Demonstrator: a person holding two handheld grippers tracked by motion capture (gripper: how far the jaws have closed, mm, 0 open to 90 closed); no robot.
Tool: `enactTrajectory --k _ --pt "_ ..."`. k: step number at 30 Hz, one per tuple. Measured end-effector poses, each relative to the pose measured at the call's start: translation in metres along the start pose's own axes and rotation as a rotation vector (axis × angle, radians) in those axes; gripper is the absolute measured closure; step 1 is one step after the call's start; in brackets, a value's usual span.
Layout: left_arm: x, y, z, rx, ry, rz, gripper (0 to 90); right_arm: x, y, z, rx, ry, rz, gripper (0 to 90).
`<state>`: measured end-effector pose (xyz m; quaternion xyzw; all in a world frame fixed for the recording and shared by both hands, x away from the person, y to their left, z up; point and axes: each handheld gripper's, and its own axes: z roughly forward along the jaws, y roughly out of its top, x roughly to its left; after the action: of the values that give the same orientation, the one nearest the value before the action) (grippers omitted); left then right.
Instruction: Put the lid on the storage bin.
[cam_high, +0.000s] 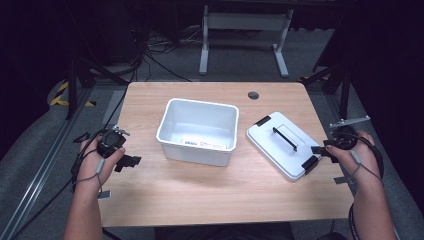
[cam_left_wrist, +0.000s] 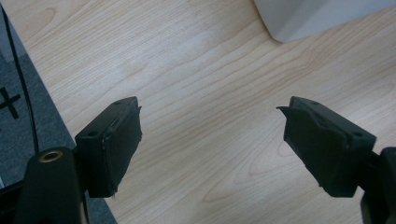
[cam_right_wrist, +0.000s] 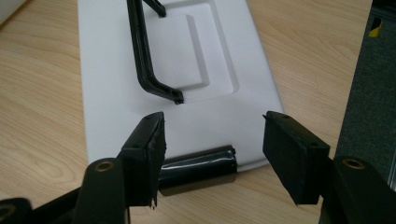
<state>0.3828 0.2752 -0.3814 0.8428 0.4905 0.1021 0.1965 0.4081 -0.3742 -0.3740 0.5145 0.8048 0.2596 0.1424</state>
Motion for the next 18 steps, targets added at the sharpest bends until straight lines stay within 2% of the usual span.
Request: enactTrajectory --k 3,6,18 --pt "-0.003 0.000 -0.002 -0.006 -0.012 0.008 19.6 0.001 0.002 -0.001 -0.026 0.017 -0.014 39.1" --pt "-0.006 0.001 -0.003 -0.016 -0.045 0.022 19.5 0.003 0.004 0.000 -0.043 0.035 -0.029 38.7" --pt "-0.012 0.001 -0.009 -0.028 -0.064 0.050 19.5 0.011 0.008 -0.001 -0.068 0.055 -0.064 38.4"
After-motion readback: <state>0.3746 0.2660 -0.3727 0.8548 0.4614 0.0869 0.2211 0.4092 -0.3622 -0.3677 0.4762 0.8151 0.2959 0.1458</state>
